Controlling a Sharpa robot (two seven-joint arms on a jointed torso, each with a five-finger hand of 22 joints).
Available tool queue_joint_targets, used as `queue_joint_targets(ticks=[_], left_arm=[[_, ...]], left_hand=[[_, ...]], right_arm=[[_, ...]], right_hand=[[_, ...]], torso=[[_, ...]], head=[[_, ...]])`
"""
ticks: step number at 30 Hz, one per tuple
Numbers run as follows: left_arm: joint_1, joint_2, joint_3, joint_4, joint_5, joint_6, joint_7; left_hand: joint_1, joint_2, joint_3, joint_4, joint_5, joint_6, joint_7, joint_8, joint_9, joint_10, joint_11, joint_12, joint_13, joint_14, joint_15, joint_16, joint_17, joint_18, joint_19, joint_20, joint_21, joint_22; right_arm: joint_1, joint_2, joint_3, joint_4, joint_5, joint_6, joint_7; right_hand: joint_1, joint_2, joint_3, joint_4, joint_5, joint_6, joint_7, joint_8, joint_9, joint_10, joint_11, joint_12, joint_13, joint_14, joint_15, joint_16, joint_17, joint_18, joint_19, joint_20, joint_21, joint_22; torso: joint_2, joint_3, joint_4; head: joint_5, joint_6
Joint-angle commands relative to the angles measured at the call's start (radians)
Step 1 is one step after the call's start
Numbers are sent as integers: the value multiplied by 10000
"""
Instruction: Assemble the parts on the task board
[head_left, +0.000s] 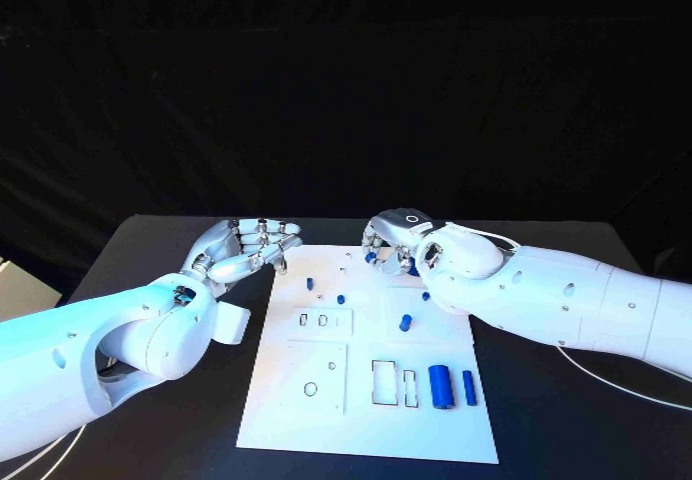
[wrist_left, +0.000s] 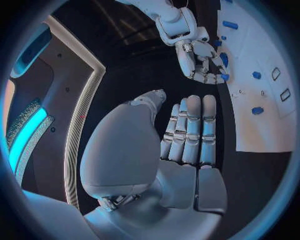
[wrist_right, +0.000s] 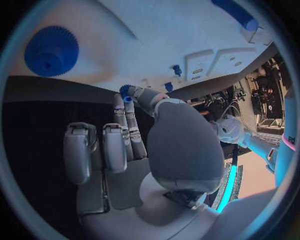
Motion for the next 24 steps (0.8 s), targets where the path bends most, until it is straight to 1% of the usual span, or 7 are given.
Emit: queue_joint_targets(ticks=[1, 6, 9, 14, 17, 21, 24], left_arm=[[27, 45, 10, 8, 70, 169, 74], [41, 81, 11, 2, 71, 178, 72], [52, 99, 11, -5, 71, 184, 71], [68, 110, 12, -20, 71, 194, 64], [82, 118, 12, -24, 71, 199, 59], [102, 137, 12, -28, 71, 206, 54], [129, 140, 12, -21, 71, 210, 49]], left_hand=[[-43, 29, 63, -13, -53, -82, 1, -25, 9, -88, -13, -4, 12, -63, 17, 49, 14, 128, -61, -5, 33, 8], [-43, 29, 63, -13, -53, -82, 1, -25, 9, -88, -13, -4, 12, -63, 17, 49, 14, 128, -61, -5, 33, 8], [-43, 29, 63, -13, -53, -82, 1, -25, 9, -88, -13, -4, 12, -63, 17, 49, 14, 128, -61, -5, 33, 8], [-43, 29, 63, -13, -53, -82, 1, -25, 9, -88, -13, -4, 12, -63, 17, 49, 14, 128, -61, -5, 33, 8], [-43, 29, 63, -13, -53, -82, 1, -25, 9, -88, -13, -4, 12, -63, 17, 49, 14, 128, -61, -5, 33, 8], [-43, 29, 63, -13, -53, -82, 1, -25, 9, -88, -13, -4, 12, -63, 17, 49, 14, 128, -61, -5, 33, 8], [-37, 27, 69, -21, -56, -95, 5, -28, 13, -104, -8, -2, 16, -76, 22, 62, 12, 129, -75, 0, 52, 21]], right_arm=[[7, 258, 6, -283, -247, -470, -200], [4, 684, 7, -728, -257, -562, -139], [-5, 878, 7, -923, -259, -605, -110], [-14, 1063, 7, -1108, -261, -653, -79], [-17, 1156, 7, -1229, -258, -646, -53], [-26, 1249, 7, -1369, -231, -570, 8], [-33, 1296, 5, -1438, -217, -460, 29]], right_hand=[[46, 107, 11, -13, 23, 58, -9, 68, 17, 263, -203, 47, 86, 593, -97, 57, 11, -109, 169, -50, 31, 855], [30, 97, 5, -15, 17, 50, -8, 69, 26, 261, -202, 39, 88, 598, -96, 72, 34, -113, 179, -52, 44, 875], [25, 93, 4, -16, 17, 45, -7, 68, 29, 257, -201, 35, 88, 599, -96, 75, 38, -114, 179, -52, 44, 876], [18, 84, 4, -22, 19, 28, -4, 64, 35, 249, -198, 24, 88, 601, -96, 84, 50, -115, 182, -54, 49, 884], [18, 84, 4, -22, 19, 28, -4, 64, 35, 249, -198, 24, 88, 601, -96, 84, 50, -115, 182, -54, 49, 884], [5, 76, 2, -23, 19, 15, -1, 60, 41, 243, -194, 16, 89, 602, -94, 86, 50, -117, 186, -54, 56, 894], [-11, 63, -2, -25, 16, 0, 2, 57, 48, 235, -190, 6, 90, 602, -91, 88, 48, -115, 179, -54, 48, 883]], torso=[[25, 6, 34], [37, 12, 59], [55, -17, 112], [84, -32, 169], [104, -59, 204], [107, -70, 218], [118, -59, 204]], head=[[3, 1], [35, 2], [11, 7], [-2, 13], [-29, 32], [-20, 9], [1, 4]])
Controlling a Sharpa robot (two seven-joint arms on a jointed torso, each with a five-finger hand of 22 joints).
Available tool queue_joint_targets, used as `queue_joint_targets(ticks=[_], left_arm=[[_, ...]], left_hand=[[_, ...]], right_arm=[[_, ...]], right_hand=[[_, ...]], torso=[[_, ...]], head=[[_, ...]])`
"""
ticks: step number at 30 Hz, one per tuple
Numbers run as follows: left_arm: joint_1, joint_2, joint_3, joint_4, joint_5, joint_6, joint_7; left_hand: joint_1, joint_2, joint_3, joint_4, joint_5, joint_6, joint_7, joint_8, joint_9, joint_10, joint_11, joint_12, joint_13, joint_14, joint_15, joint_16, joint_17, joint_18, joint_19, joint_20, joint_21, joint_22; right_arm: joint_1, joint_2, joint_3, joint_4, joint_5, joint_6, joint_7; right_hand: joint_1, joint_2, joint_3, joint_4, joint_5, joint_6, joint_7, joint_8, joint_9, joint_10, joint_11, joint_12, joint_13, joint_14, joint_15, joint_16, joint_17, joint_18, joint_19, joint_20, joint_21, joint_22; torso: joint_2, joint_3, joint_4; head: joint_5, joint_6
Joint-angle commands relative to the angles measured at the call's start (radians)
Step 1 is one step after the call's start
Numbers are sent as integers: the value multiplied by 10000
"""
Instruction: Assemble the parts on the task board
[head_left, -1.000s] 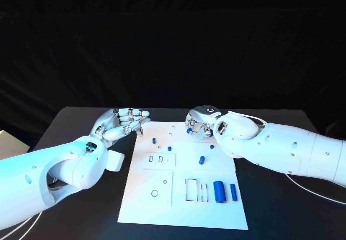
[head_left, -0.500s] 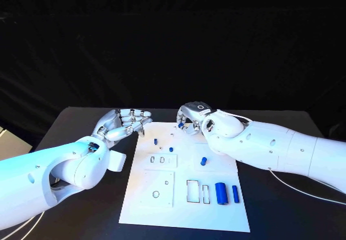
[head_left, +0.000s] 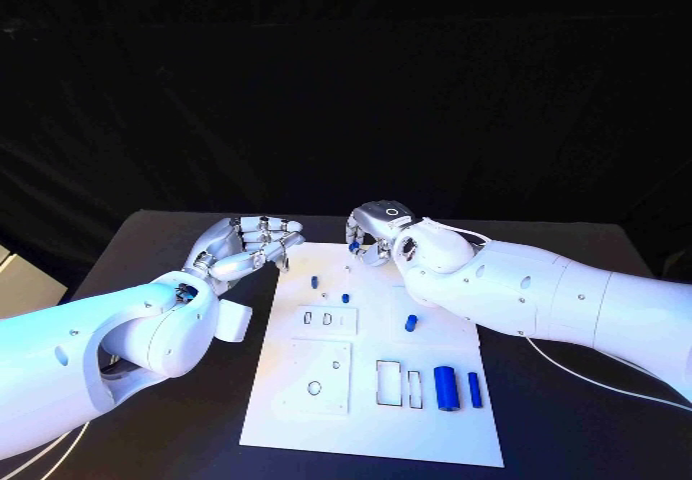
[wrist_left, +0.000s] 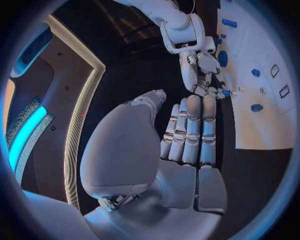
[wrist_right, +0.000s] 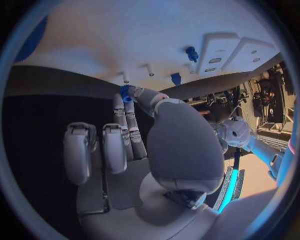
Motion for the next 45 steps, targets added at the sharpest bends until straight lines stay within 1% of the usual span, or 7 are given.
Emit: queue_joint_targets(ticks=[1, 6, 12, 19, 31, 36, 45], left_arm=[[43, 25, 10, 19, 39, 183, 51], [80, 27, 10, 19, 39, 185, 48], [106, 9, 10, 26, 39, 183, 48], [118, -7, 10, 18, 39, 180, 47], [126, -4, 9, -3, 39, 181, 42], [128, -9, 9, -11, 39, 179, 39], [130, -6, 9, -22, 39, 185, 28]], left_hand=[[-37, 27, 41, 8, -57, -95, 5, -28, 15, -68, 29, -2, 15, -76, 21, 62, 13, 129, -75, 1, 52, 13], [-37, 27, 41, 8, -57, -95, 5, -28, 15, -68, 29, -2, 15, -76, 21, 62, 13, 129, -75, 1, 52, 13], [-37, 27, 41, 8, -57, -95, 5, -28, 15, -68, 29, -2, 15, -76, 21, 62, 13, 129, -75, 1, 52, 13], [-37, 27, 41, 8, -57, -95, 5, -28, 15, -68, 29, -2, 15, -76, 21, 62, 13, 129, -75, 1, 52, 13], [-37, 27, 41, 8, -57, -95, 5, -28, 15, -68, 29, -2, 15, -76, 21, 62, 13, 129, -75, 1, 52, 13], [-29, 25, 50, -2, -59, -113, 12, -31, 21, -90, 37, 2, 21, -92, 27, 80, 10, 130, -95, 8, 79, 30], [-29, 25, 50, -2, -59, -113, 12, -31, 21, -90, 37, 2, 21, -92, 27, 80, 10, 130, -95, 8, 79, 30]], right_arm=[[-11, 48, 1, -66, -112, 115, 108], [-25, 106, -6, -184, -121, 321, 19], [-34, 127, -11, -285, -191, 584, -129], [-37, 122, -15, -292, -218, 769, -144], [-65, 171, -20, -269, -220, 801, -76], [-78, 172, -20, -274, -197, 792, -68], [-91, 159, -20, -207, -154, 781, -33]], right_hand=[[-37, 39, 6, -22, 51, 34, 3, 8, 16, 235, -190, 10, 80, 602, -92, 51, 39, -120, 180, -55, 48, 886], [-55, 25, 3, -25, 44, 16, 6, 3, 24, 223, -184, -1, 80, 603, -89, 56, 42, -121, 180, -54, 50, 889], [-89, 1, -7, -22, 23, -6, 8, -3, 36, 211, -178, -14, 82, 601, -83, 53, 27, -116, 167, -51, 36, 870], [-110, -15, -11, -21, 6, -22, 10, -8, 43, 203, -174, -21, 83, 598, -79, 51, 17, -116, 165, -49, 35, 869], [-163, -47, -24, -10, -49, -45, 11, -14, 61, 196, -169, -29, 88, 596, -72, 54, 11, -113, 156, -44, 26, 859], [-180, -57, -25, -6, -67, -55, 10, -18, 66, 188, -166, -34, 89, 594, -70, 52, 1, -112, 153, -42, 24, 857], [-180, -57, -25, -6, -67, -55, 10, -18, 66, 188, -166, -34, 89, 594, -70, 52, 1, -112, 153, -42, 24, 857]], torso=[[23, -3, 11], [16, -12, 11], [14, -7, 8], [15, -10, -4], [28, -13, 19], [34, -12, 3], [27, -21, 12]], head=[[28, -6], [47, -50], [66, -95], [94, -103], [128, -106], [140, -92], [175, -98]])
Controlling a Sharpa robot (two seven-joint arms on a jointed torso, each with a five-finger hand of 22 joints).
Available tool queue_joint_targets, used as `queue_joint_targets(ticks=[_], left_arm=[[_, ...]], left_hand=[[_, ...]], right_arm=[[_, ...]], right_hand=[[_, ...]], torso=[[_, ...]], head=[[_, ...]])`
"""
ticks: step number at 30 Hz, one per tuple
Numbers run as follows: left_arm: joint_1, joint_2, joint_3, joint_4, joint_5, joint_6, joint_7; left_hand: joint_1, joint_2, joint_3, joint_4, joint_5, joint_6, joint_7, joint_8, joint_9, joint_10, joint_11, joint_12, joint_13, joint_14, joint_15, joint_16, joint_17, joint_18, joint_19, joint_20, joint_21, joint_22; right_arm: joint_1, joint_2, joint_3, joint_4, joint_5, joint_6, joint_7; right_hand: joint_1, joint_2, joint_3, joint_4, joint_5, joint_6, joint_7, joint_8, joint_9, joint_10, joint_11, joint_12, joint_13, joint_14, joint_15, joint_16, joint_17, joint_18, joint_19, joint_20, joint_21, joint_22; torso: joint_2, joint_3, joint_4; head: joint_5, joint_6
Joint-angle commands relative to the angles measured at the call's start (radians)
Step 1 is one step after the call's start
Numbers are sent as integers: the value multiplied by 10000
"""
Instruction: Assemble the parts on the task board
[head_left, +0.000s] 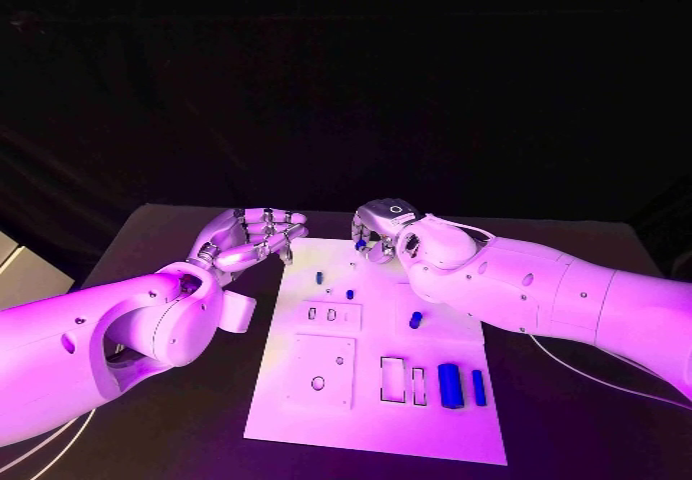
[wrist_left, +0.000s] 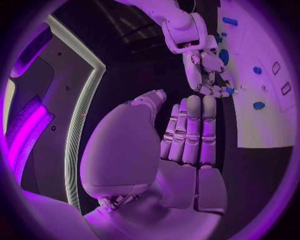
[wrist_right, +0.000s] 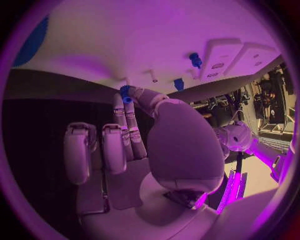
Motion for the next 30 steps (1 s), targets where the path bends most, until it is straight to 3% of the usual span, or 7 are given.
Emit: queue_joint_targets(ticks=[1, 23, 25, 26, 27, 29, 30], left_arm=[[18, 11, 9, 11, 30, 159, 49], [23, -8, 9, 8, 30, 169, 19], [25, -10, 9, 9, 30, 166, 17], [25, -11, 9, 9, 30, 164, 16], [26, -10, 9, 9, 30, 163, 16], [28, -9, 9, 9, 30, 162, 14], [28, -9, 9, 9, 30, 162, 13]], left_hand=[[-29, 25, 51, -3, -60, -77, -24, -31, 9, -55, -1, 2, 8, -57, -8, 34, 11, 130, -96, 8, 33, 9], [-16, 28, 63, -16, -64, -88, -21, -31, 17, -73, 3, 8, 13, -71, -4, 50, 7, 131, -114, 14, 57, 24], [-16, 28, 63, -16, -64, -88, -21, -31, 17, -73, 3, 8, 13, -71, -4, 50, 7, 131, -114, 14, 57, 24], [-16, 28, 63, -16, -64, -88, -21, -31, 17, -73, 3, 8, 13, -71, -4, 50, 7, 131, -114, 14, 57, 24], [-16, 28, 63, -16, -64, -88, -21, -31, 17, -73, 3, 8, 13, -71, -4, 50, 7, 131, -114, 14, 57, 24], [-16, 28, 63, -16, -64, -88, -21, -31, 17, -73, 3, 8, 13, -71, -4, 50, 7, 131, -114, 14, 57, 24], [-16, 28, 63, -16, -64, -88, -21, -31, 17, -73, 3, 8, 13, -71, -4, 50, 7, 131, -114, 14, 57, 24]], right_arm=[[-80, 14, -44, 39, -54, 348, 63], [-101, -6, -44, 89, -22, 250, 70], [-101, 15, -45, 34, -8, 190, 68], [-101, 27, -45, 3, -2, 151, 68], [-101, 38, -45, -25, 2, 114, 70], [-100, 49, -45, -60, 8, 64, 72], [-100, 51, -46, -68, 9, 46, 74]], right_hand=[[-139, -9, -22, -3, -5, -14, -5, 39, 23, 182, -165, 52, 6, 592, -69, 51, -1, -129, 153, -40, 23, 855], [-264, -126, -22, 34, -39, -145, 28, -27, 41, 70, -127, 19, -4, 587, -41, 65, 0, -109, 100, -21, -37, 774], [-391, -269, 7, 90, -50, -451, 164, -206, -3, -340, -16, -7, -90, 561, 67, 35, -68, -55, -45, 30, -216, 518], [-514, -488, -54, 119, -358, -1019, 335, -552, -110, -1081, 225, -8, -258, 441, 213, -184, -481, 105, -483, 183, -771, -260], [-507, -515, -92, 129, -473, -1190, 370, -668, -138, -1312, 264, 4, -313, 384, 264, -294, -686, 179, -659, 243, -1008, -573], [-390, -470, -648, 124, -706, -1727, 287, -1007, -233, -2034, 346, 37, -474, 230, 348, -624, -1255, 375, -1118, 344, -1711, -1449], [-47, -231, -1565, 236, -745, -1904, 244, -1177, -259, -2488, 436, 59, -587, 59, 414, -1040, -1932, 531, -1461, 413, -2418, -2252]], torso=[[-3, -4, 4], [12, -6, 8], [8, -12, -1], [8, -14, -3], [11, -14, -5], [12, -10, 0], [13, -8, 4]], head=[[11, -5], [50, -3], [52, 2], [51, 6], [52, 12], [53, 17], [55, 14]])
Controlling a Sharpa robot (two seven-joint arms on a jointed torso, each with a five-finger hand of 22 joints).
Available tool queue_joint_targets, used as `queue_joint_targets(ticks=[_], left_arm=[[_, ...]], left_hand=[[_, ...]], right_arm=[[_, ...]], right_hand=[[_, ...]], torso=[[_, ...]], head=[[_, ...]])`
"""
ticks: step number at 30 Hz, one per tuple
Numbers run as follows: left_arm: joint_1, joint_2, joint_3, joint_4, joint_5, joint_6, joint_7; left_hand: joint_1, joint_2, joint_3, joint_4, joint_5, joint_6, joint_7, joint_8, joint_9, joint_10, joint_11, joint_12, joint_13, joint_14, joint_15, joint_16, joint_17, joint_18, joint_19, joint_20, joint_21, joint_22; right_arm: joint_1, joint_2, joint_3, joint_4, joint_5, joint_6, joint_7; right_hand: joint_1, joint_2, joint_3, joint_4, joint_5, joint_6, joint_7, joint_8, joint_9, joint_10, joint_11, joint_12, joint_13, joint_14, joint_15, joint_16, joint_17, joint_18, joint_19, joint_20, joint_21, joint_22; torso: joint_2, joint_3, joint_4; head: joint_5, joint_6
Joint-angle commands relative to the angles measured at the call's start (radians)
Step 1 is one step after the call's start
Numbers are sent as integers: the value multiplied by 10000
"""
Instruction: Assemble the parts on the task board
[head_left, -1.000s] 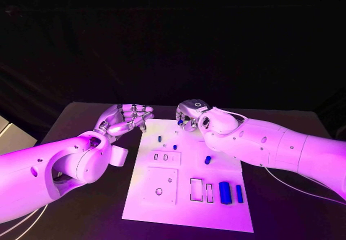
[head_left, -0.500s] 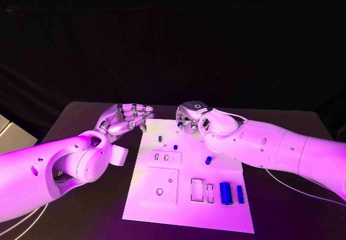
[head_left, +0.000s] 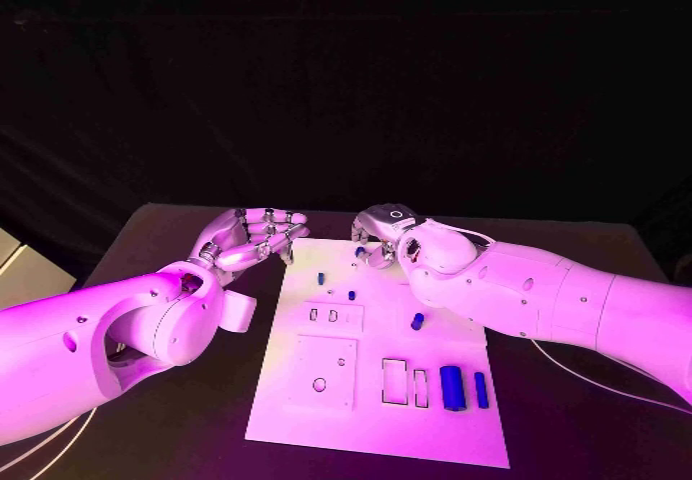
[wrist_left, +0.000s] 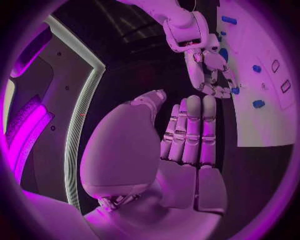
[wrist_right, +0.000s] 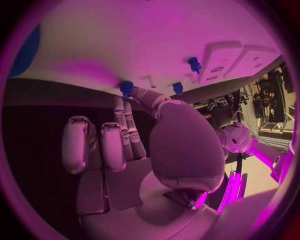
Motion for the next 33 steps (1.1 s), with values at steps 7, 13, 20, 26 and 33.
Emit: queue_joint_targets(ticks=[7, 13, 20, 26, 33], left_arm=[[23, -11, 9, -2, 28, 157, 41], [23, -58, 8, -42, 33, 173, 44], [22, -43, 6, -158, 49, 203, 49], [20, 7, 4, -267, 72, 220, 56], [18, 29, 2, -304, 78, 244, 54]], left_hand=[[-17, 25, 64, -18, -69, -60, 18, -34, 10, -83, 6, 7, 16, -75, -2, 55, 6, 130, -83, -20, 64, 12], [-18, 21, 64, -19, -75, -74, 22, -39, 11, -97, 10, 6, 18, -82, 2, 61, 4, 130, -92, -17, 74, 18], [-19, 21, 65, -20, -76, -76, 22, -39, 11, -99, 11, 6, 18, -83, 2, 62, 3, 131, -93, -16, 75, 19], [-19, 21, 65, -20, -76, -76, 22, -39, 11, -99, 11, 6, 18, -83, 2, 62, 3, 131, -93, -16, 75, 19], [-19, 21, 65, -20, -76, -76, 22, -39, 11, -99, 11, 6, 18, -83, 2, 62, 3, 131, -93, -16, 75, 19]], right_arm=[[-1, -364, 1, 394, 5, -256, 72], [19, -1594, 102, 1651, 535, -706, 99], [164, -3195, 274, 2992, 2462, -754, 306], [277, -4027, 317, 3313, 3913, 254, 97], [282, -4200, 319, 3167, 4422, 852, -217]], right_hand=[[1253, 336, -2499, 905, -107, -446, -268, -473, -178, -867, 174, 77, -284, 43, 140, -529, -927, 257, -363, 120, -1245, -1243], [1452, 335, -2309, 1205, 100, -155, -173, -407, -177, -285, 8, 387, -233, 186, 8, -269, -564, 150, -19, 4, -885, -720], [1158, -49, -1651, 1622, 317, 219, 41, -301, -178, 1525, -285, 1122, 127, 423, -222, 319, 361, -158, 710, -212, 317, 828], [1021, 269, -3800, 1730, 1065, 112, -41, 93, 58, 3868, -489, 13421, 12501, 780, -324, 1454, 2434, -553, 1488, -432, 1864, 2785], [1325, 288, -4392, 2445, 1158, -351, 149, 421, 135, 4994, -271, 15069, 14517, 1010, -159, 1930, 3701, -708, 1823, -159, 2412, 3499]], torso=[[-11, -4, -10], [-49, -3, -101], [-127, -19, -229], [-170, -12, -321], [-172, 15, -319]], head=[[-23, -11], [-63, 29], [-192, 64], [-168, 63], [-182, 55]])
